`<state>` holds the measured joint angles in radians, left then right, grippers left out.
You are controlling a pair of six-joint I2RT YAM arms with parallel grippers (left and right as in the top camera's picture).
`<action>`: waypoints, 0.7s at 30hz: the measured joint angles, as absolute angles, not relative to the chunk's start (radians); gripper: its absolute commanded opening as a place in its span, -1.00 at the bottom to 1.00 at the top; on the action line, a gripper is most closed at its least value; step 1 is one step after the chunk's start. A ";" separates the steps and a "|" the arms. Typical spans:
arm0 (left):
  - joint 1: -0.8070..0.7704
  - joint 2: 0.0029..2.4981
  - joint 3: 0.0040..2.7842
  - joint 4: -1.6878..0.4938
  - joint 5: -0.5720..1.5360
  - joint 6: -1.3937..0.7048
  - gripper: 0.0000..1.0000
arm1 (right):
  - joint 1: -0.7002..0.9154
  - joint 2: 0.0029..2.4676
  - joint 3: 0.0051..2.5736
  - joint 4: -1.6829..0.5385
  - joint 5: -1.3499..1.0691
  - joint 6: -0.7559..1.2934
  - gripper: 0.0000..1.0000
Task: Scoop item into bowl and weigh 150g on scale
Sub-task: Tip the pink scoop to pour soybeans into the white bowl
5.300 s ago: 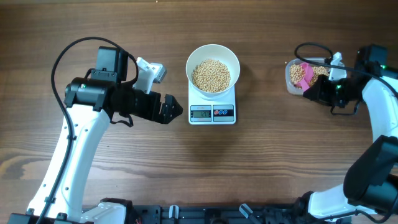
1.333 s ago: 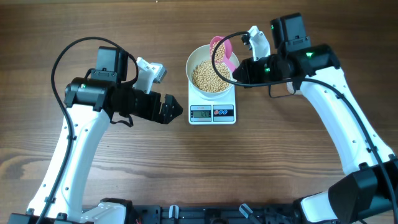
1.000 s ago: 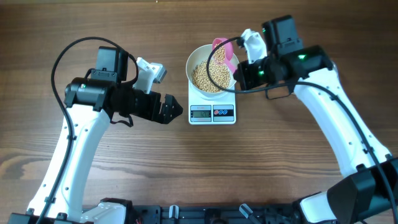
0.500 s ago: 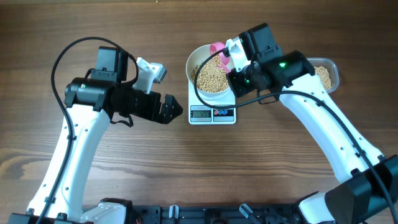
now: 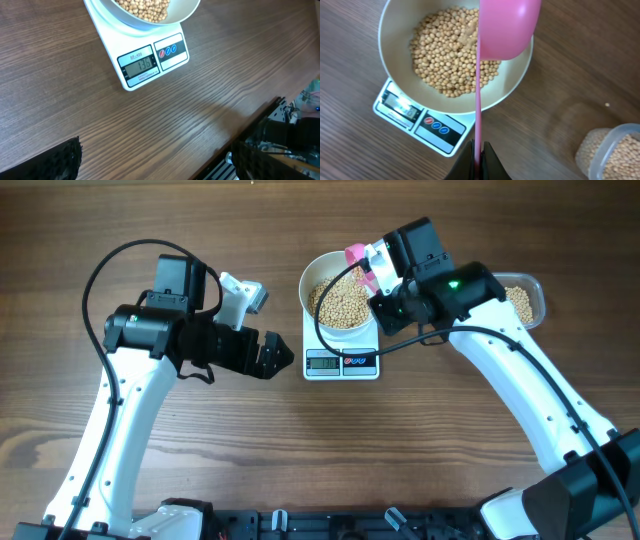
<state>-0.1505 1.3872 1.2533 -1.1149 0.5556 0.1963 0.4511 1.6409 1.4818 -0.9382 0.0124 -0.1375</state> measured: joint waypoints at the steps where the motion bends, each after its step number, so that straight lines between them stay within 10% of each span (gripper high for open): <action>1: -0.150 1.387 1.253 -1.114 0.556 0.196 1.00 | 0.454 1.641 1.482 -0.937 0.024 -0.142 -0.91; 21: -0.150 1.387 1.253 -1.115 0.556 0.196 1.00 | 0.578 1.641 1.482 -0.928 0.231 -0.196 -0.91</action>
